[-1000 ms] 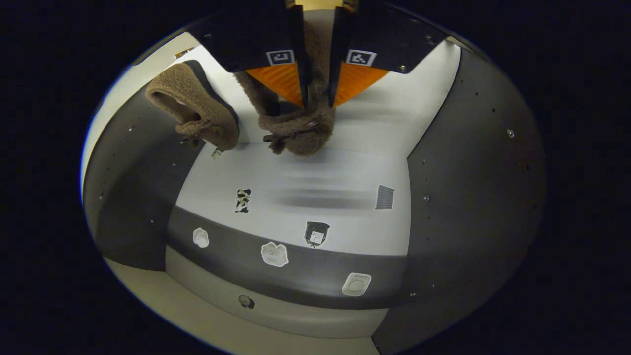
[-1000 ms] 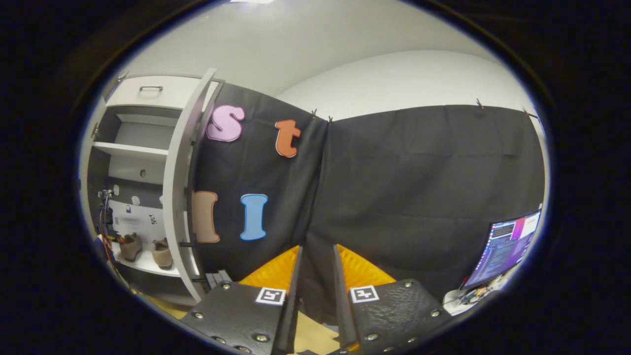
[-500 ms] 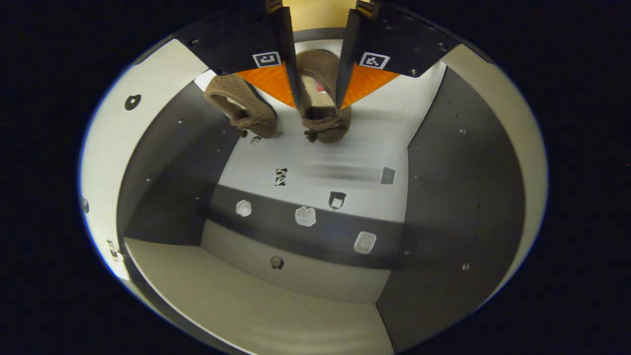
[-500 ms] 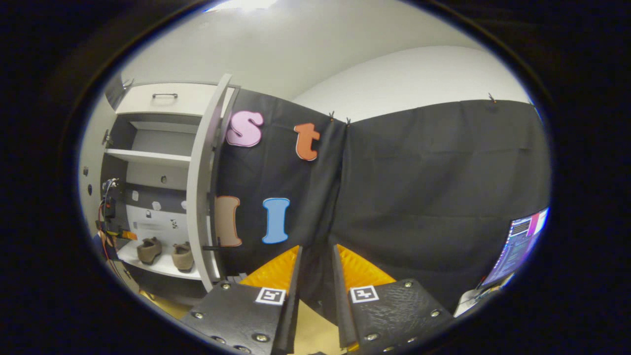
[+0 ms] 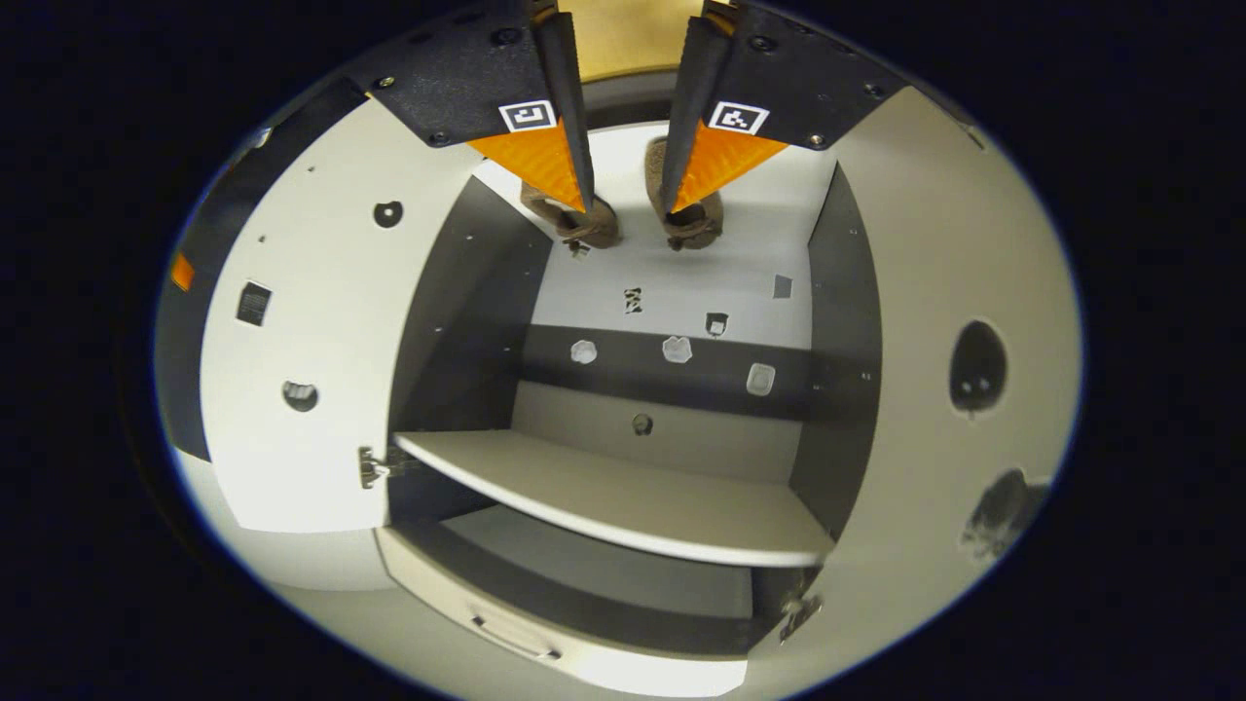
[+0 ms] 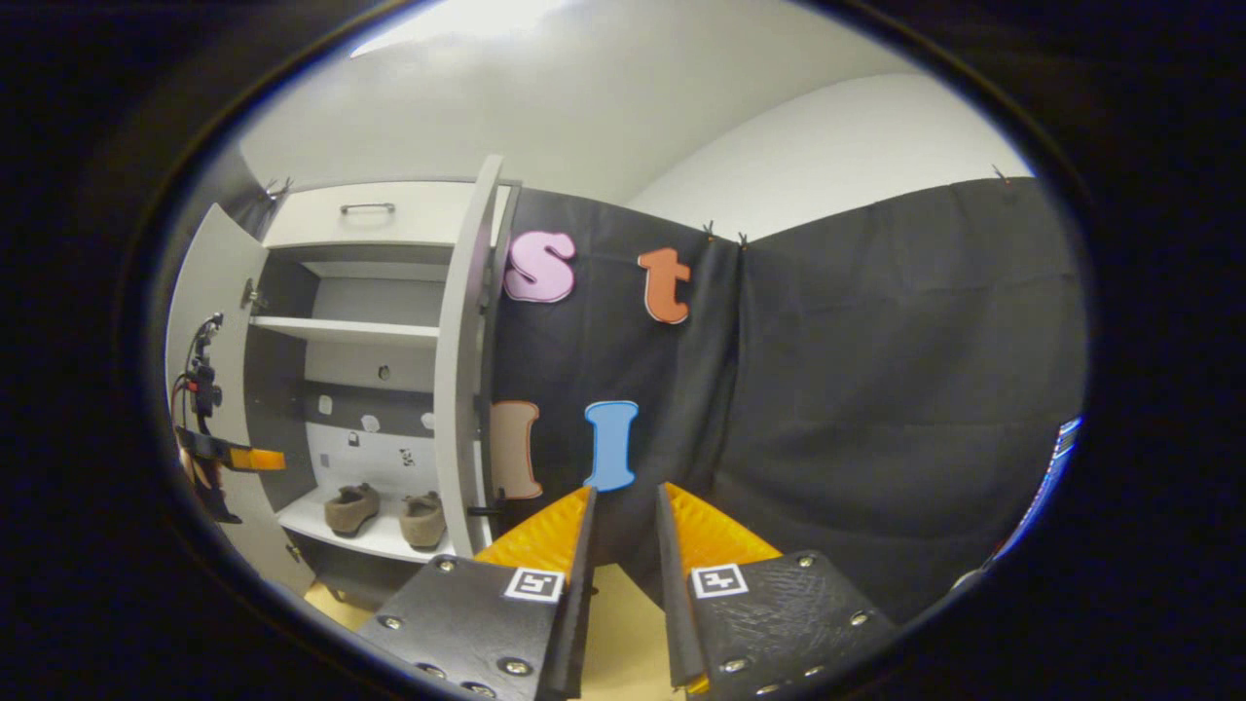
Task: Grab one shoe with the right hand and put it into the shoe cabinet, grab the other shoe with the left hand and put it into the shoe cabinet; then close the right door with the right hand and the left door with the left hand.
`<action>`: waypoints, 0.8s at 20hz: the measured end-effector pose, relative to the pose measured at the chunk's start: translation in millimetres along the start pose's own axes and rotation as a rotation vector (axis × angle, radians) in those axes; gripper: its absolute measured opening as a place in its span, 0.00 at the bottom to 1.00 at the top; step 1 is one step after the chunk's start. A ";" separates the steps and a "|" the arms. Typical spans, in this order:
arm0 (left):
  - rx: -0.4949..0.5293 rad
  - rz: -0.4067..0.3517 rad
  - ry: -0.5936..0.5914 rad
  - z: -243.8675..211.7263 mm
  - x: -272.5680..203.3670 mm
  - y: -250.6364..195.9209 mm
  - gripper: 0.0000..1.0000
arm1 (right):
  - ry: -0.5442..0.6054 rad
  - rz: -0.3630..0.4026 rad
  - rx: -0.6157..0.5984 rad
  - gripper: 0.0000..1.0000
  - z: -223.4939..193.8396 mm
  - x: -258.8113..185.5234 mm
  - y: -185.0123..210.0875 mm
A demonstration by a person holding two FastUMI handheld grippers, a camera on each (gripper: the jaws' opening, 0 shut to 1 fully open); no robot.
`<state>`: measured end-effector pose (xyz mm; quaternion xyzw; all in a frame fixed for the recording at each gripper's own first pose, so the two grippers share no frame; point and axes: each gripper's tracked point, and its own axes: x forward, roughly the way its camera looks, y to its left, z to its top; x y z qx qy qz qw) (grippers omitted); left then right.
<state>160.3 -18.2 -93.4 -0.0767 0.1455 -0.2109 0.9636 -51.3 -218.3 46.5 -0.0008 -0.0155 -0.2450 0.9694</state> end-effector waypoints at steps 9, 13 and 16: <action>0.153 0.031 -0.102 37.5 -100.0 -38.8 0.43 | -0.019 0.115 0.030 0.42 8.5 27.9 27.3; 0.198 0.103 -0.144 48.1 -133.9 -35.0 0.36 | -0.016 0.166 0.027 0.44 5.5 43.4 37.4; 0.210 0.147 -0.192 59.4 -157.6 -36.6 0.57 | -0.029 0.175 0.025 0.59 8.6 56.5 39.9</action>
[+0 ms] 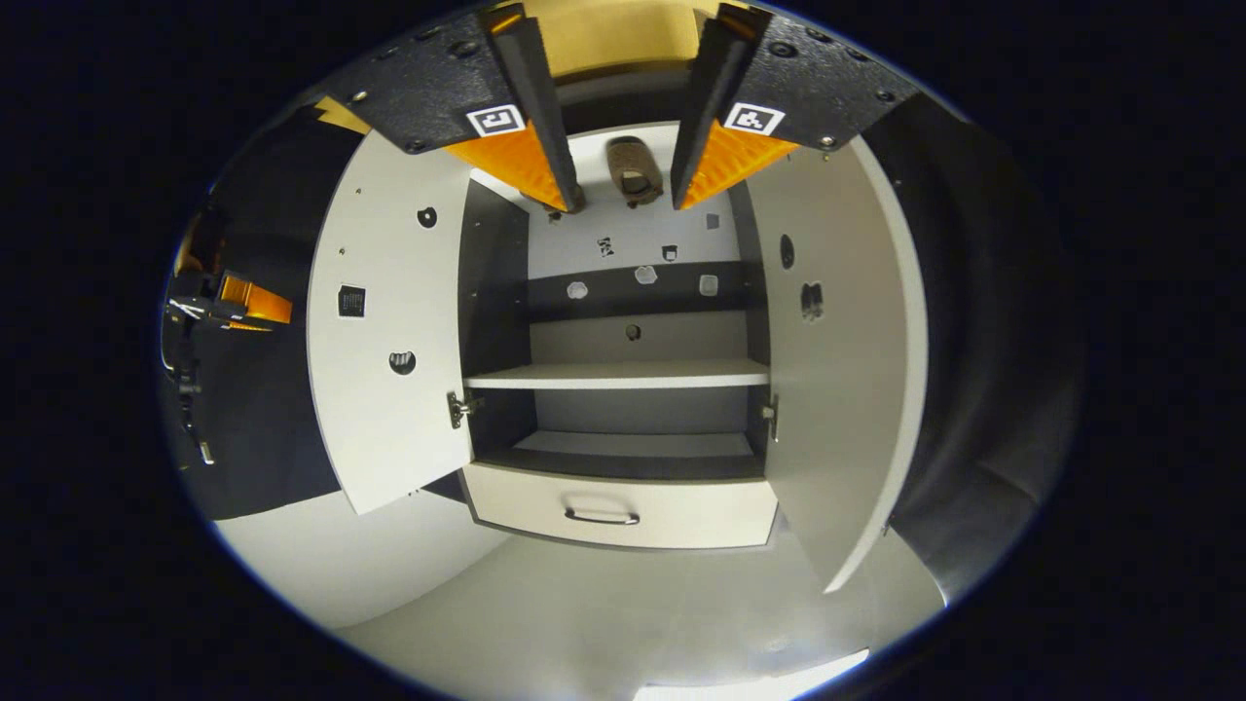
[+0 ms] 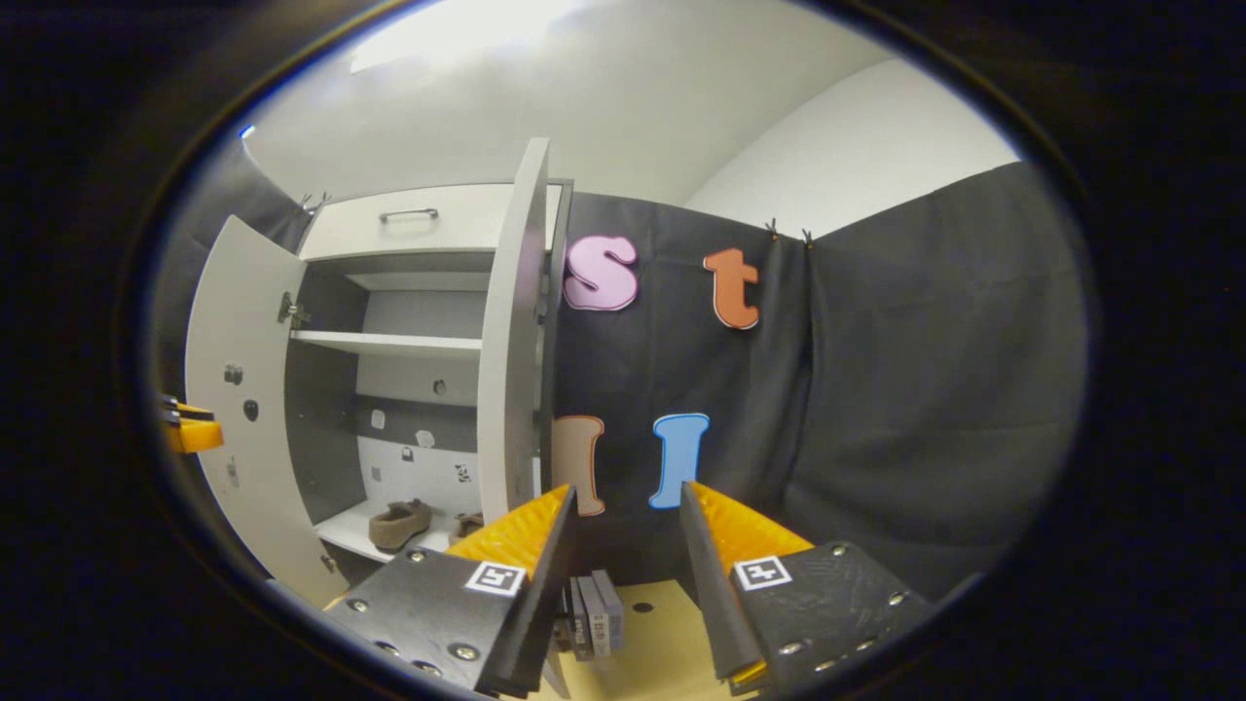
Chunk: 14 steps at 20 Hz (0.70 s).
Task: Grab one shoe with the right hand and put it into the shoe cabinet, grab the other shoe with the left hand and put it into the shoe cabinet; then close the right door with the right hand and the left door with the left hand.
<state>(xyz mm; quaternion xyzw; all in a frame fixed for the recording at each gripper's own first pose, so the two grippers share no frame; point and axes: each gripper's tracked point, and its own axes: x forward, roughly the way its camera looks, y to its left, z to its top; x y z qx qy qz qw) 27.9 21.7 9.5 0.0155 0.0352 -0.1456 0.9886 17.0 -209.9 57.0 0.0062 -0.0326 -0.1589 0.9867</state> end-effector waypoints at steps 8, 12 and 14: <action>0.013 0.142 -0.031 12.2 -40.3 32.2 0.97 | 0.000 0.078 0.037 0.92 -1.8 14.1 19.5; -0.018 0.213 -0.017 7.5 -54.4 55.4 0.97 | -0.023 0.093 -0.020 0.95 3.5 12.2 30.7; -0.027 0.244 -0.013 7.9 -60.8 65.0 0.97 | -0.023 0.113 -0.033 0.95 4.5 11.8 38.4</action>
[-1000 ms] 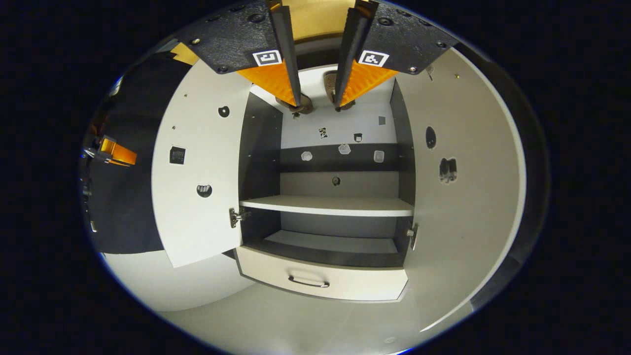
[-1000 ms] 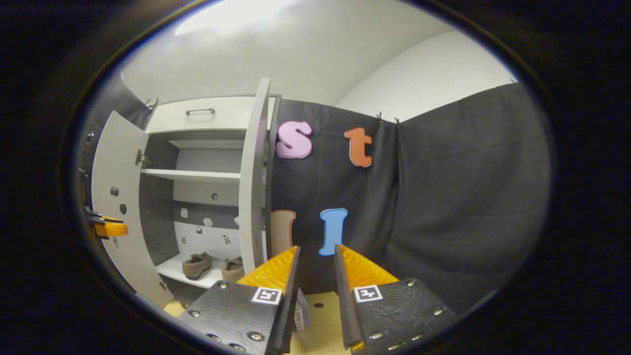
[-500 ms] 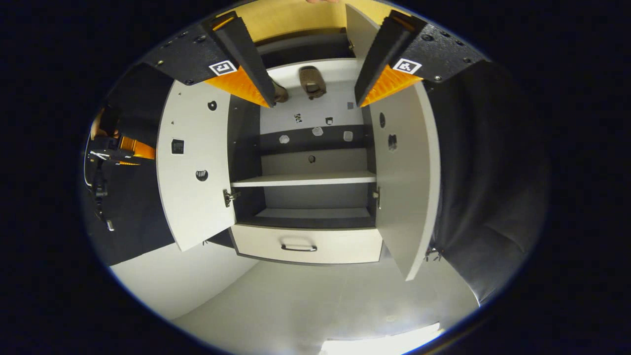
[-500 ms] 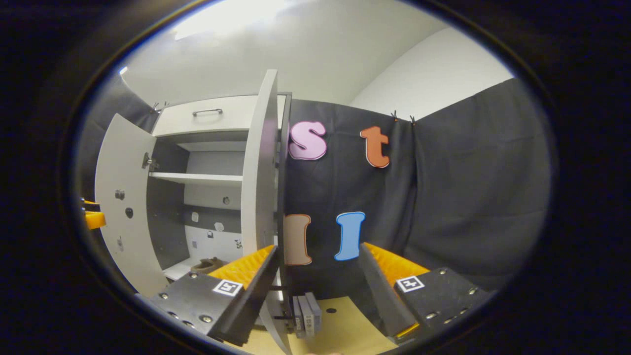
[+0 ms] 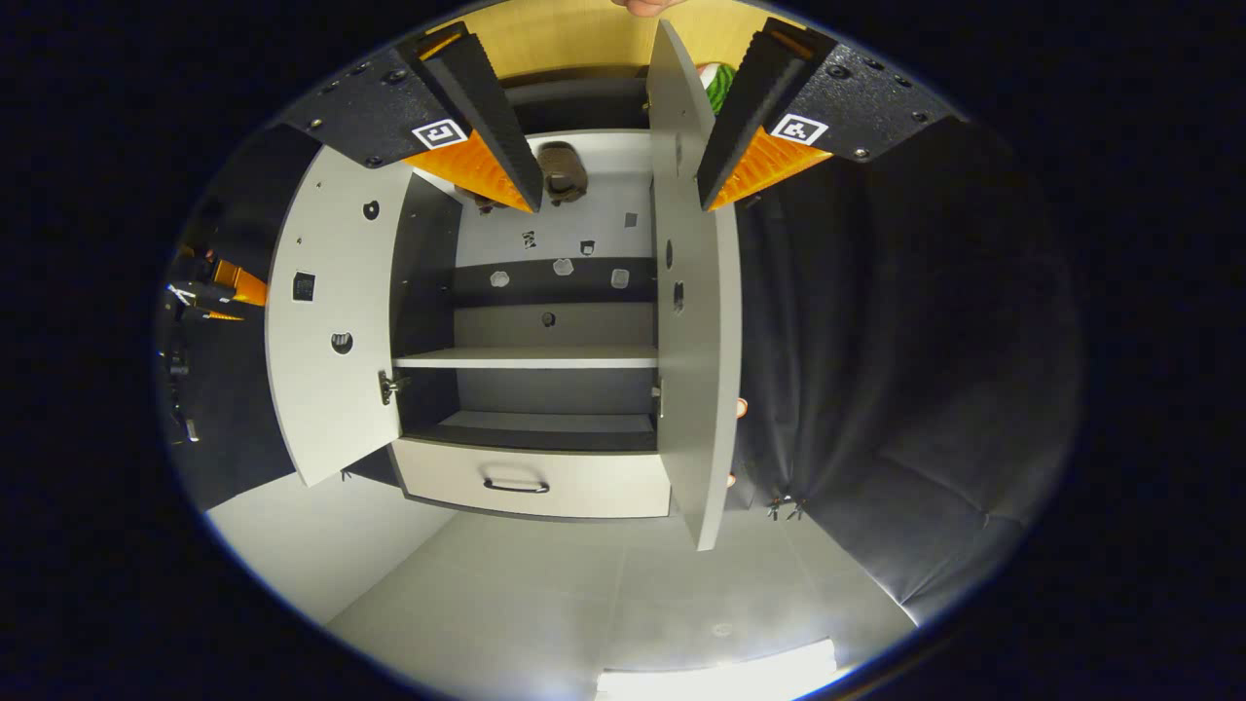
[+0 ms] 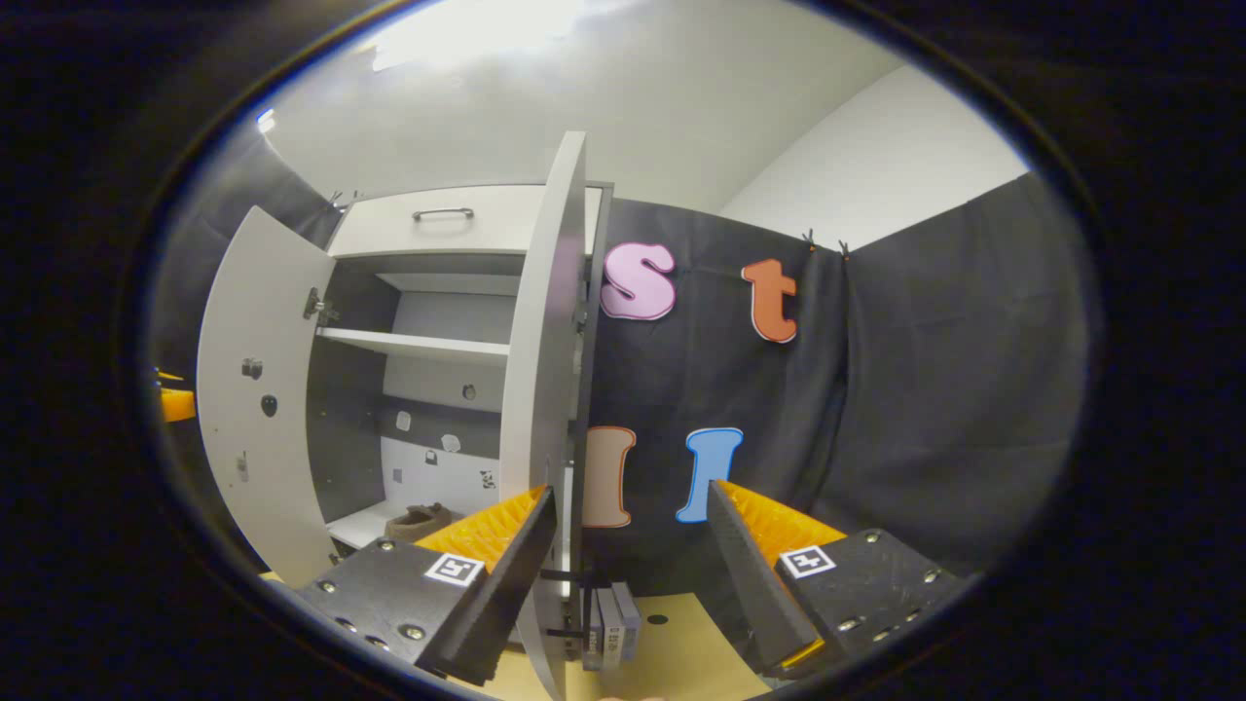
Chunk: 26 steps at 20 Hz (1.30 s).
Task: Grab one shoe with the right hand and put it into the shoe cabinet, grab the other shoe with the left hand and put it into the shoe cabinet; then close the right door with the right hand and the left door with the left hand.
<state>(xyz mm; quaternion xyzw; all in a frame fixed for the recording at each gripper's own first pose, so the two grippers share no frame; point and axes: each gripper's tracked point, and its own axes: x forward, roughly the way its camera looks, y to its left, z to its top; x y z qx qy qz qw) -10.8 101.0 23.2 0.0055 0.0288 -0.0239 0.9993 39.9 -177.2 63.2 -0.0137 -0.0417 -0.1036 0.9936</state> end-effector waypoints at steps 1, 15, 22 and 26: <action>-0.003 0.015 0.000 1.2 -1.7 5.2 0.97 | 0.002 0.013 0.010 0.95 0.0 -0.2 4.4; -0.042 0.152 0.001 -2.2 -17.6 54.6 0.97 | 0.019 0.191 0.043 0.95 1.9 9.5 69.7; -0.048 0.203 0.010 -7.1 -25.3 73.5 0.92 | 0.021 0.248 0.043 0.95 -0.3 16.6 78.5; -0.050 0.232 0.017 -10.7 -28.4 85.9 0.96 | 0.026 0.274 0.046 0.95 -2.2 21.5 80.7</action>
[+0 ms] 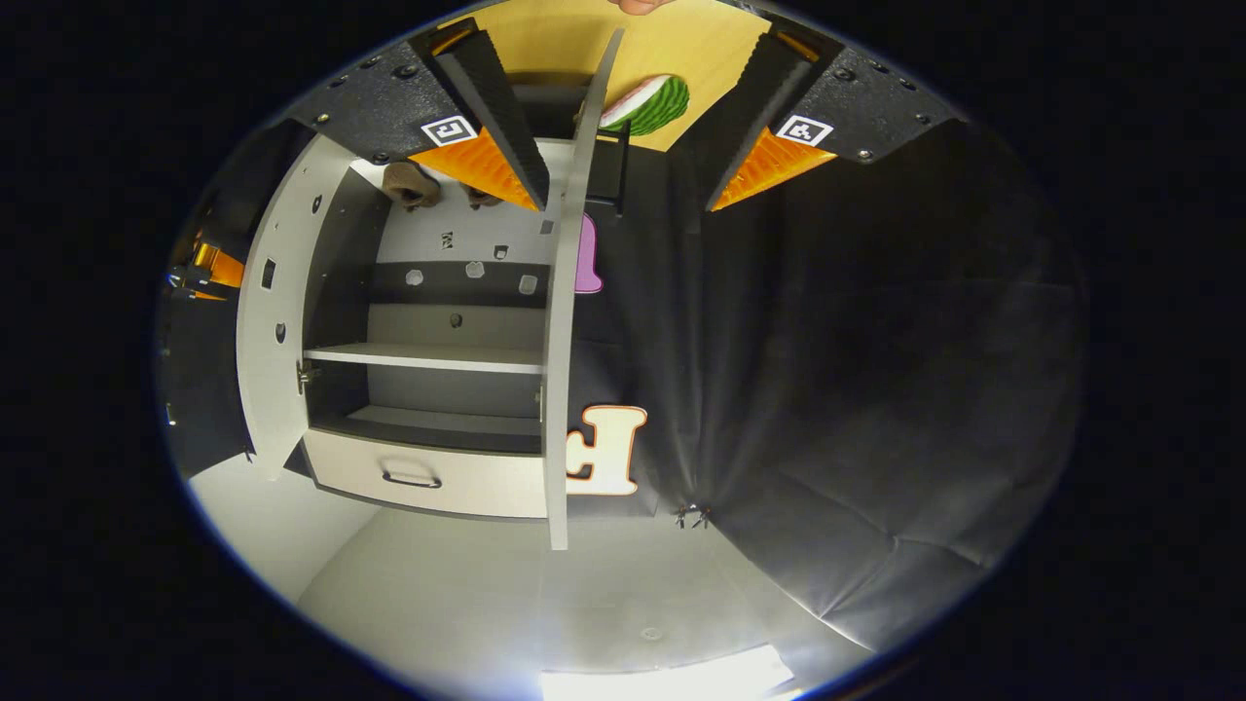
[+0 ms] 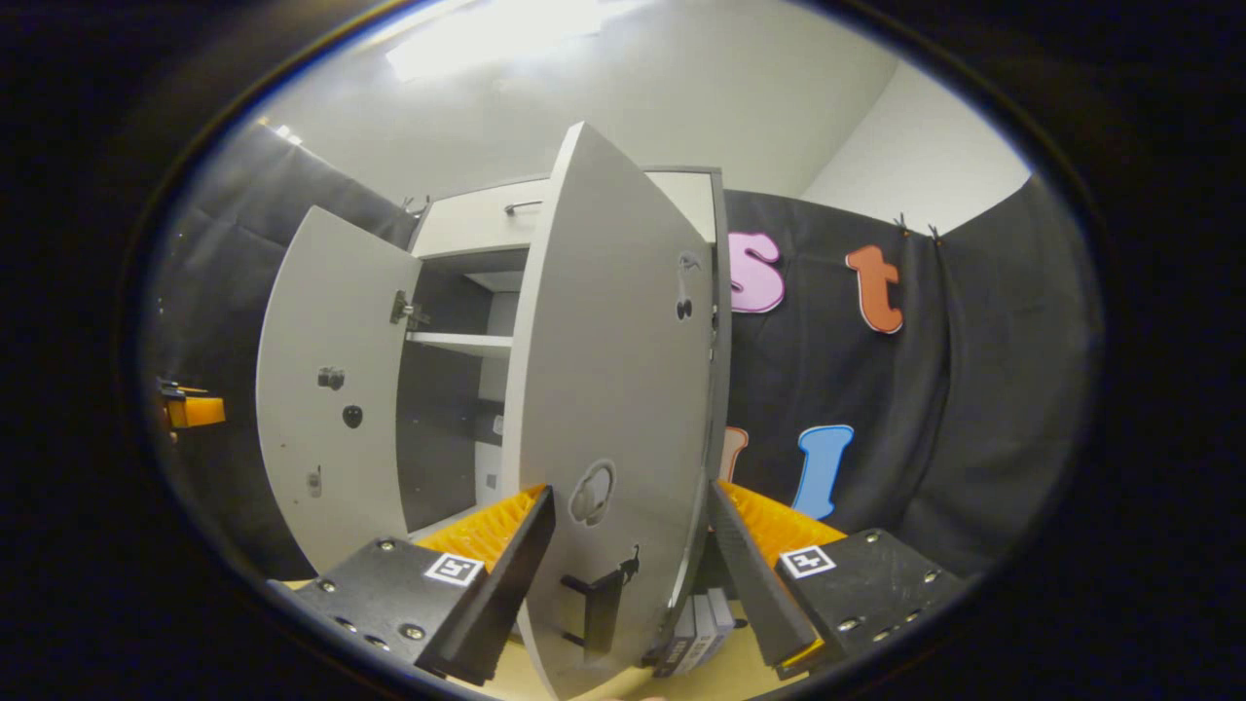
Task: Grab one shoe with the right hand and put it into the shoe cabinet, grab the other shoe with the left hand and put it into the shoe cabinet; then close the right door with the right hand and the left door with the left hand.
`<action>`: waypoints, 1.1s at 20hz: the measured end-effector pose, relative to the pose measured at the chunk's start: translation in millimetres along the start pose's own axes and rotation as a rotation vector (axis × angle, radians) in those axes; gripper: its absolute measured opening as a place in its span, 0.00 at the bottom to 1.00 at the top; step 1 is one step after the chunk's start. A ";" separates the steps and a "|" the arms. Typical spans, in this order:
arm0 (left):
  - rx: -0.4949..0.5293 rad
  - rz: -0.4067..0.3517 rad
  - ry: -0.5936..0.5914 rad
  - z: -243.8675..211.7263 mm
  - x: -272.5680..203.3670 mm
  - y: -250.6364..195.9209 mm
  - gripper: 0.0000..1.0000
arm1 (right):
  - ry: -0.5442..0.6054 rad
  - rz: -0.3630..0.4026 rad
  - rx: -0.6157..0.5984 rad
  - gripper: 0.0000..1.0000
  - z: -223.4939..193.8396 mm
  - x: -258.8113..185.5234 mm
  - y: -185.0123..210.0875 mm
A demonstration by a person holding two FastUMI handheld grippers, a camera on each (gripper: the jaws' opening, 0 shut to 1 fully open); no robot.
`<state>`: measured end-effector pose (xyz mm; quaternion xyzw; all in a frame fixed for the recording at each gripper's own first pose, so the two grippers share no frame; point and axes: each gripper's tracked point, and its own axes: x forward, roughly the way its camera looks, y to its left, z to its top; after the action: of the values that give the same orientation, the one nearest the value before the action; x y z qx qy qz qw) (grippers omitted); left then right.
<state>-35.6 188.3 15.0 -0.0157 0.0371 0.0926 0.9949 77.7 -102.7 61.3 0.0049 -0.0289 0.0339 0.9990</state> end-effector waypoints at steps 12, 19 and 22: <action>0.008 0.071 0.000 -0.4 -1.3 32.9 0.92 | 0.039 0.077 0.016 0.90 -11.8 6.9 8.4; -0.015 0.100 0.014 -9.4 2.9 45.8 0.95 | 0.057 0.122 0.021 0.95 -17.3 8.3 13.9; -0.031 0.087 0.018 -12.1 5.3 45.1 0.92 | 0.061 0.129 0.022 0.95 -17.5 8.8 14.5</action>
<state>-39.6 233.2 1.4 -0.0301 0.0451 0.1361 0.9892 86.6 -87.4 44.5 0.0129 0.0018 0.0987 0.9950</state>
